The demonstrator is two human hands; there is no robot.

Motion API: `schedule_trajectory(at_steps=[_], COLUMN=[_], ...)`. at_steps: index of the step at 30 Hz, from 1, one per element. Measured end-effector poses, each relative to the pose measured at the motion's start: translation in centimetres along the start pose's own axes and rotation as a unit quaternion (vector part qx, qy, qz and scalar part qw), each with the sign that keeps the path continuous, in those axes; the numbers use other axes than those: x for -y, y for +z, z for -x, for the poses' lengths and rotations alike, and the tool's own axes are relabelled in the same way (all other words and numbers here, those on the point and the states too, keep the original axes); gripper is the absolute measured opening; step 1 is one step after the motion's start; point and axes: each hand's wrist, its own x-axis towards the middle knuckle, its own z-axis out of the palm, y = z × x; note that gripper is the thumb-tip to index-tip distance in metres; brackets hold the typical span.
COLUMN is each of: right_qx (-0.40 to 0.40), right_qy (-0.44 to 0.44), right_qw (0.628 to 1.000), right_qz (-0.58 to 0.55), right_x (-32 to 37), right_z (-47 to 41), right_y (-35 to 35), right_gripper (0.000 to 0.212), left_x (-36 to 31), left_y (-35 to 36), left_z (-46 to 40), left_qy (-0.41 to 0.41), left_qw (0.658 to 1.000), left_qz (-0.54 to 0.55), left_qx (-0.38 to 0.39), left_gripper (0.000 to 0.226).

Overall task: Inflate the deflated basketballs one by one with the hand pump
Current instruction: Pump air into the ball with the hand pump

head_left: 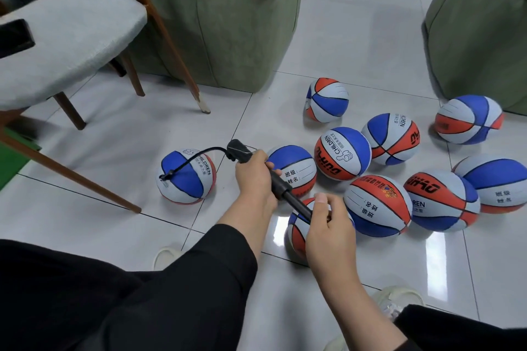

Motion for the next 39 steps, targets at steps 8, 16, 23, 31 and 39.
schedule_trajectory(at_steps=[8, 16, 23, 31, 39], right_qx=[-0.020, -0.012, -0.007, -0.042, -0.026], right_qy=[-0.012, -0.014, -0.021, -0.014, -0.019], right_qw=[0.999, 1.000, 1.000, 0.999, 0.999], right_qz=[0.026, -0.012, 0.008, 0.001, 0.001], right_x=[0.4, 1.0, 0.9, 0.7, 1.1], right_z=[-1.2, -0.2, 0.2, -0.9, -0.2], right_y=[0.6, 0.3, -0.2, 0.2, -0.1], right_gripper=[0.022, 0.018, 0.021, 0.024, 0.021], left_x=[2.9, 1.1, -0.3, 2.8, 0.5], left_y=[1.1, 0.8, 0.3, 2.0, 0.8], left_z=[3.6, 2.9, 1.2, 4.1, 2.8], left_qy=[0.004, -0.010, -0.023, 0.014, -0.004], left_qw=[1.000, 1.000, 1.000, 1.000, 1.000], left_qz=[0.021, -0.015, 0.003, 0.012, -0.001], left_qx=[0.000, 0.000, -0.015, 0.010, 0.005], left_gripper=[0.011, 0.008, 0.007, 0.017, 0.011])
